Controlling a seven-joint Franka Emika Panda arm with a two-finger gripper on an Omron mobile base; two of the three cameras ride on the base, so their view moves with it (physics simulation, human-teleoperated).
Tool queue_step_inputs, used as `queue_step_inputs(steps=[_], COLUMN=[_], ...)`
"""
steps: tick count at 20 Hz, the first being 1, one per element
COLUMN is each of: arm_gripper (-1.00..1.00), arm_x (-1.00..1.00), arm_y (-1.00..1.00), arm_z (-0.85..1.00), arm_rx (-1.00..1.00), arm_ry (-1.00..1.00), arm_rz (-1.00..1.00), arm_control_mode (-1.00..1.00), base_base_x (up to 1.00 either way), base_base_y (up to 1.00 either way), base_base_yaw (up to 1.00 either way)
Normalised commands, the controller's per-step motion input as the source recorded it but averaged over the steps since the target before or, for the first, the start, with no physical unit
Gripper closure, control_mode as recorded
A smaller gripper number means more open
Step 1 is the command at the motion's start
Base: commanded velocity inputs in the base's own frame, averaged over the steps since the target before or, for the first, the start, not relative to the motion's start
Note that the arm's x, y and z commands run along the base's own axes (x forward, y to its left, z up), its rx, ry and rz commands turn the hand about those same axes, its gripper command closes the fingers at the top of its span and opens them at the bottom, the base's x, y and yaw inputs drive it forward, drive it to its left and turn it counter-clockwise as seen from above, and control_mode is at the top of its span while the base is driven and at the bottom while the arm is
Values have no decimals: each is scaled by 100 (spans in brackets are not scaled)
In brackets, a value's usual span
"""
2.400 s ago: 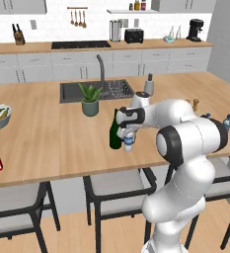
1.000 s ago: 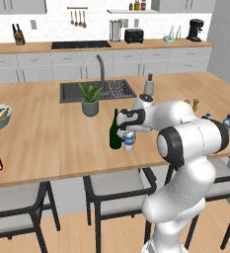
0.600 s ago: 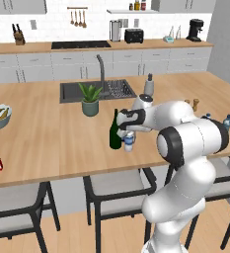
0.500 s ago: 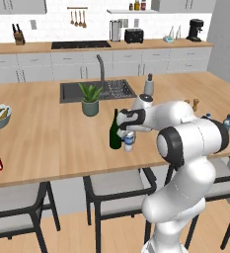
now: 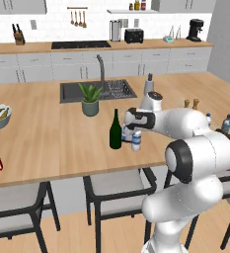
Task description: Move the plastic bottles in the middle to the plastics group, and the glass bottles in the middle to the glass group.
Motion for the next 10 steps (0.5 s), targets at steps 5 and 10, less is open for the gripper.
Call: queue_step_inputs(steps=[5, 10], arm_gripper=[100, 100], arm_x=[-5, 0], arm_y=[-70, -93], arm_z=[13, 0], arm_rx=[0, 0], arm_ry=[0, 0], arm_rz=[-19, -23], arm_control_mode=[-100, -100], base_base_x=[0, 0], base_base_y=[0, 0], base_base_yaw=[0, 0])
